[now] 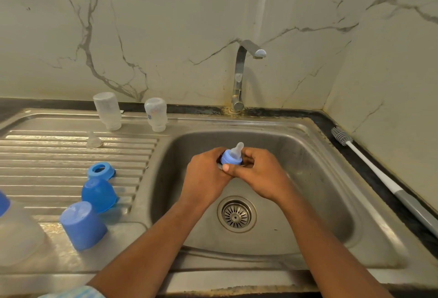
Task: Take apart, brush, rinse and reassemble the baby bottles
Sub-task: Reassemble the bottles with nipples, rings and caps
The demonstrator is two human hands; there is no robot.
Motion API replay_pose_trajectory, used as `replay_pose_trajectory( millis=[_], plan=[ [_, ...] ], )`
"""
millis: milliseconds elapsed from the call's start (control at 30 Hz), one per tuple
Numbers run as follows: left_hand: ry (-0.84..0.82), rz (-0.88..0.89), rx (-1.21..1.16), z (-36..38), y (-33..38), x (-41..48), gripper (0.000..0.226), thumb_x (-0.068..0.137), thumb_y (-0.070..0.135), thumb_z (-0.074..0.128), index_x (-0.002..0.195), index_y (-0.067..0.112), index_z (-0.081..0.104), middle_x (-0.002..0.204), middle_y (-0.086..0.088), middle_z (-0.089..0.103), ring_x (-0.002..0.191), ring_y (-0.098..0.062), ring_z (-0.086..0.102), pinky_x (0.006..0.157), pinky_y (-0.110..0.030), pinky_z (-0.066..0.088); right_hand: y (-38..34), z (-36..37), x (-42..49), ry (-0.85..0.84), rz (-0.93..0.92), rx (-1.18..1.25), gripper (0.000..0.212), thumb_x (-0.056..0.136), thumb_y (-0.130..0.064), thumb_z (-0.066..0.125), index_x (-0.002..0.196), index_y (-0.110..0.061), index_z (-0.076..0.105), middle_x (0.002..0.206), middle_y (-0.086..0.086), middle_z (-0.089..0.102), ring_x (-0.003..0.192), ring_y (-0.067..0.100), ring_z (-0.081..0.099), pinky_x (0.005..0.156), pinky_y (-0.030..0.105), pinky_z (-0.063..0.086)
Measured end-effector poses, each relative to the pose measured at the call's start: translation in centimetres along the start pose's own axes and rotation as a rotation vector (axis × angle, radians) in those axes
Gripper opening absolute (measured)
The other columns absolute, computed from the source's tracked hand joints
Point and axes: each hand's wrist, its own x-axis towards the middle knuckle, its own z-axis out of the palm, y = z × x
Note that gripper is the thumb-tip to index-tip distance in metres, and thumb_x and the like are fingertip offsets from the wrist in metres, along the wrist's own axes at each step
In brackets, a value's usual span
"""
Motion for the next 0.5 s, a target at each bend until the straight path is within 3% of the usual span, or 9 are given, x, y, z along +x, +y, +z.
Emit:
replay_pose_trajectory(
  millis=[133,200,300,367,433,467,500],
  plan=[
    [-0.098,0.004,-0.073,-0.3,0.3,0.0,0.039,0.075,0.045,0.076,0.108,0.024,0.072,0.090,0.009,0.074,0.084,-0.007,0.068,0.079,-0.036,0.057,0.3,-0.1,0.4,0.031,-0.022,0.038,0.026,0.077,-0.033,0.082,0.099,-0.027,0.070,0.088,-0.006,0.072,0.080,0.007,0.067,0.070,0.023,0.056],
    [-0.213,-0.009,-0.128,-0.3,0.5,-0.1,0.059,0.069,0.035,0.086,0.124,0.025,0.066,0.105,0.009,0.073,0.097,-0.006,0.068,0.089,-0.036,0.055,0.6,-0.3,0.6,0.067,-0.038,0.004,0.026,0.078,-0.029,0.081,0.101,-0.023,0.071,0.087,-0.009,0.071,0.080,0.006,0.066,0.065,0.015,0.051],
    [-0.274,-0.108,-0.113,-0.2,0.8,-0.2,0.100,0.072,0.027,0.088,0.155,0.020,0.032,0.125,0.006,0.065,0.115,-0.007,0.060,0.102,-0.029,0.048,-0.1,-1.1,1.0,0.299,-0.108,-0.061,0.022,0.079,-0.029,0.080,0.095,-0.032,0.065,0.086,-0.017,0.067,0.083,0.000,0.064,0.069,0.011,0.047],
    [-0.253,-0.163,-0.089,-0.3,0.6,-0.2,0.104,0.080,0.028,0.083,0.159,0.021,0.015,0.129,0.003,0.061,0.118,-0.009,0.057,0.102,-0.027,0.046,-2.2,-2.3,0.3,0.599,-0.292,-0.014,0.020,0.083,-0.034,0.076,0.099,-0.027,0.066,0.088,-0.014,0.066,0.082,0.003,0.062,0.071,0.012,0.045],
    [-0.240,-0.175,-0.061,-0.3,0.4,-0.1,0.096,0.087,0.029,0.076,0.159,0.024,0.013,0.132,0.004,0.059,0.117,-0.009,0.056,0.100,-0.027,0.047,-3.2,-3.0,-0.7,0.865,-0.521,-0.018,0.024,0.088,-0.032,0.072,0.103,-0.015,0.066,0.091,-0.004,0.065,0.080,0.007,0.059,0.073,0.015,0.044],
    [-0.229,-0.175,-0.033,-0.5,0.2,0.0,0.091,0.089,0.029,0.074,0.159,0.025,0.015,0.132,0.004,0.059,0.116,-0.009,0.056,0.099,-0.027,0.047,-2.7,-2.8,-0.6,0.879,-0.521,-0.049,0.024,0.089,-0.033,0.071,0.101,-0.013,0.066,0.089,-0.003,0.064,0.079,0.008,0.058,0.073,0.016,0.045],
    [-0.220,-0.174,-0.004,-0.5,0.1,0.1,0.087,0.091,0.029,0.072,0.159,0.025,0.017,0.132,0.004,0.059,0.114,-0.009,0.057,0.099,-0.028,0.048,-1.6,-2.6,0.1,0.767,-0.402,-0.097,0.025,0.088,-0.038,0.071,0.096,-0.014,0.067,0.083,-0.004,0.065,0.076,0.009,0.059,0.070,0.019,0.048]
  ],
)
